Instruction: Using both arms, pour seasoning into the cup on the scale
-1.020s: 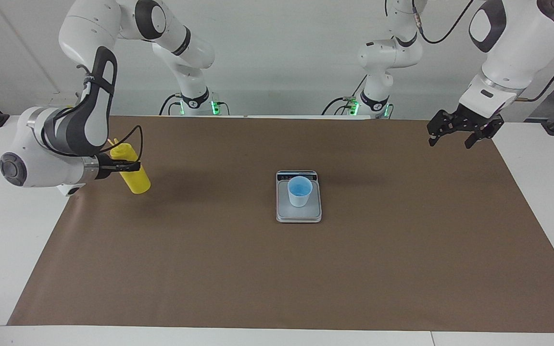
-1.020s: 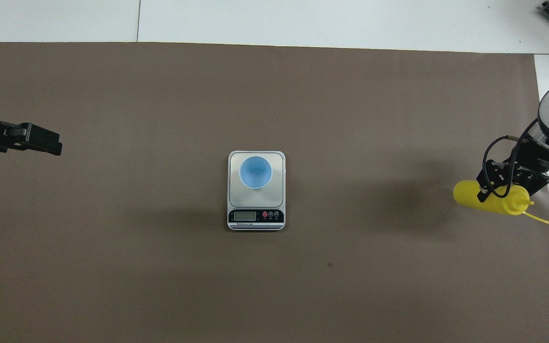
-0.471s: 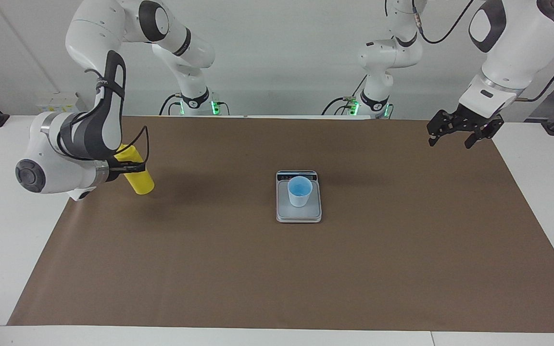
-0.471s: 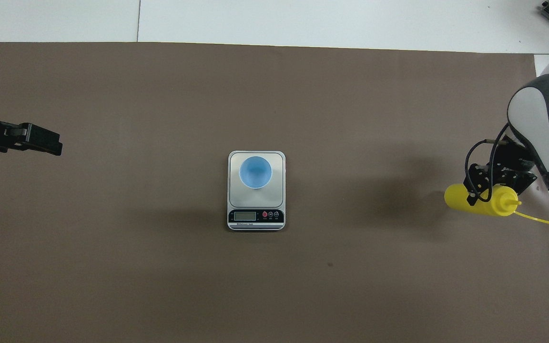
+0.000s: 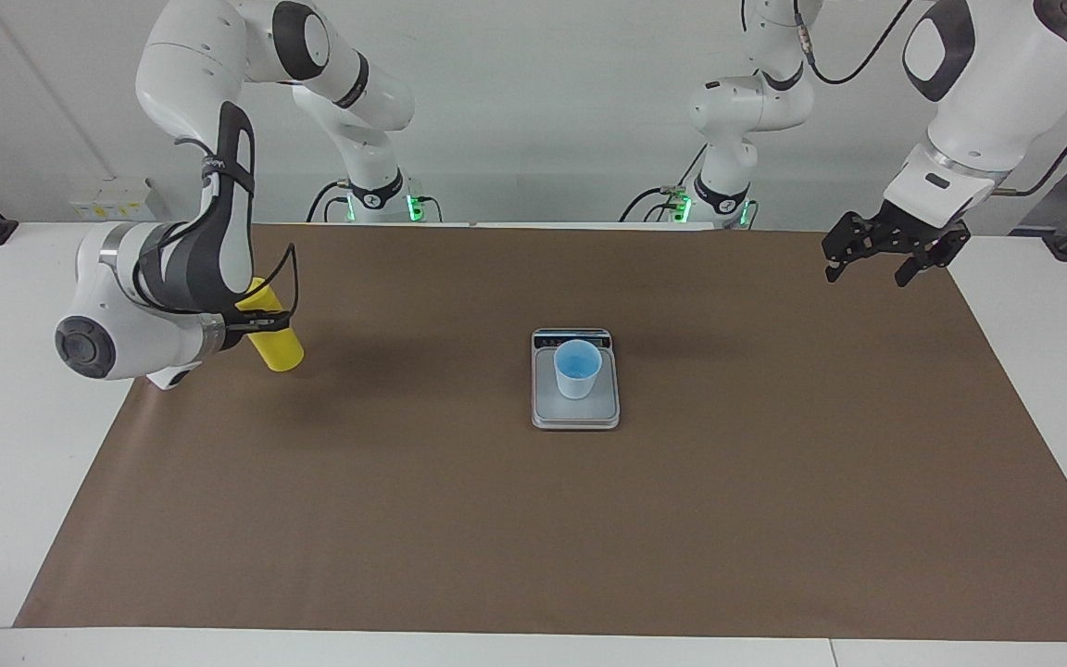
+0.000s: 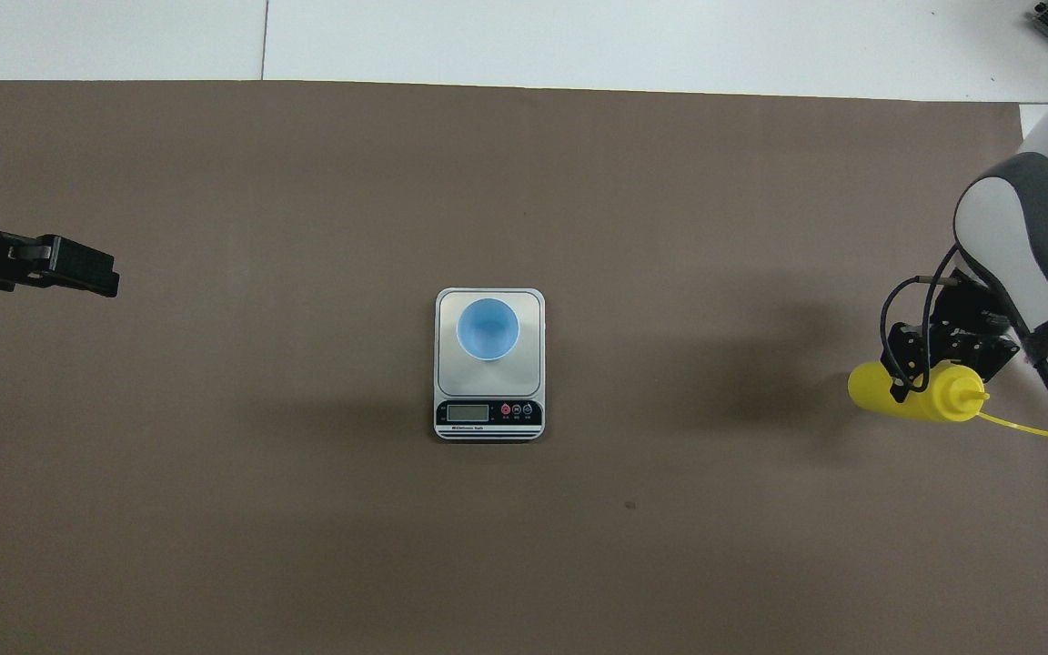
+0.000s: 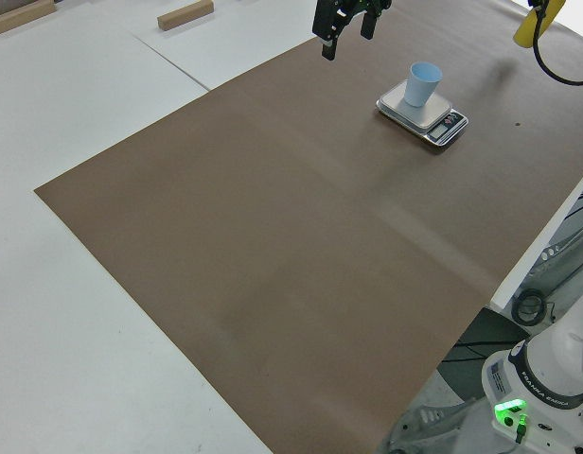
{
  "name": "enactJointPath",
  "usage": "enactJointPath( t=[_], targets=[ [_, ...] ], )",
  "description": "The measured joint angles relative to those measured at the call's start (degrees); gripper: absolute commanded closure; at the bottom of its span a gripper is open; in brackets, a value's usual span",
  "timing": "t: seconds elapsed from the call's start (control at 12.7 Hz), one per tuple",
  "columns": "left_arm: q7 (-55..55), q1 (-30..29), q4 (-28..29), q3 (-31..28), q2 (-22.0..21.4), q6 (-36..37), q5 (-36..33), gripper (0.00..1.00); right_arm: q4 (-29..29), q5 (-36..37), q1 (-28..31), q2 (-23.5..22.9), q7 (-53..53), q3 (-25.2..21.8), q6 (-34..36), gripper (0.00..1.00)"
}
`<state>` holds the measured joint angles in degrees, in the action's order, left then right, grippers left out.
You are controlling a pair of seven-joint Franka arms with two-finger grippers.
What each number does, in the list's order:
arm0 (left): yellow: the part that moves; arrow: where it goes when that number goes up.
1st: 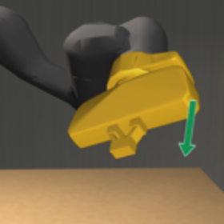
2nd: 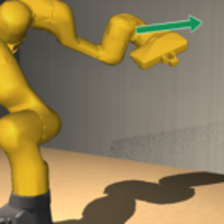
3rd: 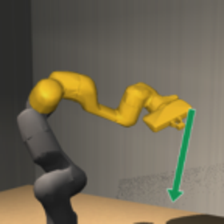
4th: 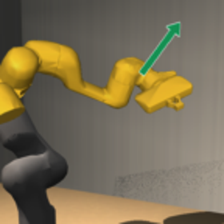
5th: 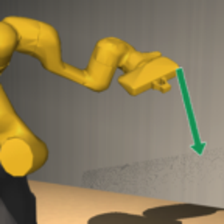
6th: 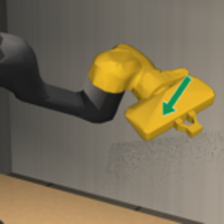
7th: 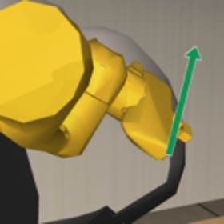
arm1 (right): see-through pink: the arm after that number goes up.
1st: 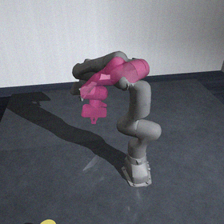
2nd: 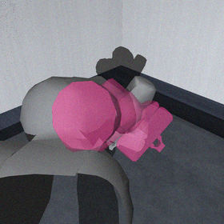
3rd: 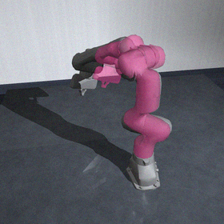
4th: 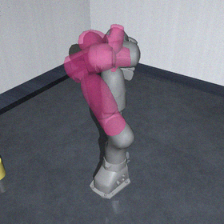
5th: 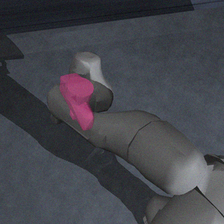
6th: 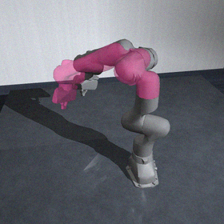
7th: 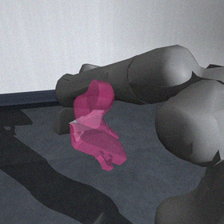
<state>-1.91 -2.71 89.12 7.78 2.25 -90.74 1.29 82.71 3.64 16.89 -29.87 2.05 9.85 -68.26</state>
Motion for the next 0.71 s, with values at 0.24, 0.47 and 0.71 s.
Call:
enactJointPath(
  t=[0.24, 0.47, 0.71],
  targets=[
    [0.0, 0.0, 0.1, 0.0, 0.0, 0.0, 0.0, 0.00, 0.2, 0.0, 0.0, 0.0, -2.0, 0.0, 0.0, 0.00],
    [0.0, 0.0, 0.2, 0.0, -0.1, 0.0, 0.0, 0.00, 0.2, 0.0, 0.1, 0.3, -2.3, 0.0, 0.0, 0.00],
    [0.0, 0.0, 0.2, 0.0, -0.1, 0.0, 0.0, 0.00, 0.0, 0.0, -0.3, 2.1, -2.7, 0.0, -1.2, 0.00]
  ],
)
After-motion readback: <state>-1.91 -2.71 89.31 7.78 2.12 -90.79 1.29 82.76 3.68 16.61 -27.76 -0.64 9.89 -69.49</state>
